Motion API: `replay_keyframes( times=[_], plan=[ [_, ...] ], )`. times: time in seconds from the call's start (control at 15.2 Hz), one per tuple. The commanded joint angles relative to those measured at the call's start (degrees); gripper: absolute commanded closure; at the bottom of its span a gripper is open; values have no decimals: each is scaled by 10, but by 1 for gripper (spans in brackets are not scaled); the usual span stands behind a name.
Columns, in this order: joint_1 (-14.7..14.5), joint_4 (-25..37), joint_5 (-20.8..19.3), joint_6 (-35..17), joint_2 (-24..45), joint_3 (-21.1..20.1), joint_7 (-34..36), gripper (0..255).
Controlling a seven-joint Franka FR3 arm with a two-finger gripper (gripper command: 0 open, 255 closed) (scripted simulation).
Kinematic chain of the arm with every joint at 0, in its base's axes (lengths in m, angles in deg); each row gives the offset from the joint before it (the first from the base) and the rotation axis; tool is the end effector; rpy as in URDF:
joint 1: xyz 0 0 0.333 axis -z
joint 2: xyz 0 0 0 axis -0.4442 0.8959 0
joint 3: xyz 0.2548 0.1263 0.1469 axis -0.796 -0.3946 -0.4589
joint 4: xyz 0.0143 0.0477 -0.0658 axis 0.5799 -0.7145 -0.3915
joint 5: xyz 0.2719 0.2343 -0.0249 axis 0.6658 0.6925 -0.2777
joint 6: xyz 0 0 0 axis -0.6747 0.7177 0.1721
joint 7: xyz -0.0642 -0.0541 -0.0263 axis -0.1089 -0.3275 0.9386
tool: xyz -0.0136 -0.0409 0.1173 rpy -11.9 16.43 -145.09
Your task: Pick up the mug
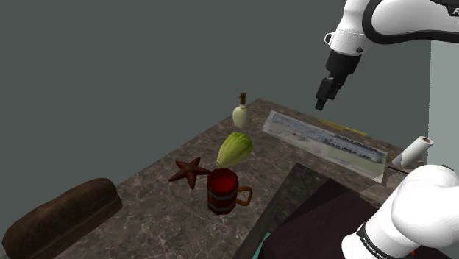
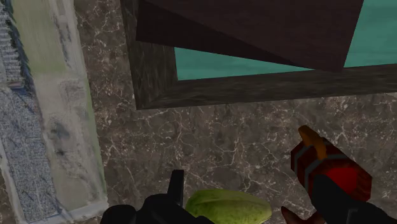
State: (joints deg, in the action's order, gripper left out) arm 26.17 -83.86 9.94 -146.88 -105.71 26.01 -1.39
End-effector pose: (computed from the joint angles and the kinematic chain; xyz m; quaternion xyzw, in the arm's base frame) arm 0.2831 -0.0063 0.5955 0.9974 0.0586 0.0210 0.0350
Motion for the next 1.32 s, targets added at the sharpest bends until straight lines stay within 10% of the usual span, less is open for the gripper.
replay_keyframes(
  times=[0.0,1.25],
  plan=[
    [0,0,0,0,0,0,0,0],
    [-101,-182,31,-389,170,-75,-43,0]
  ],
)
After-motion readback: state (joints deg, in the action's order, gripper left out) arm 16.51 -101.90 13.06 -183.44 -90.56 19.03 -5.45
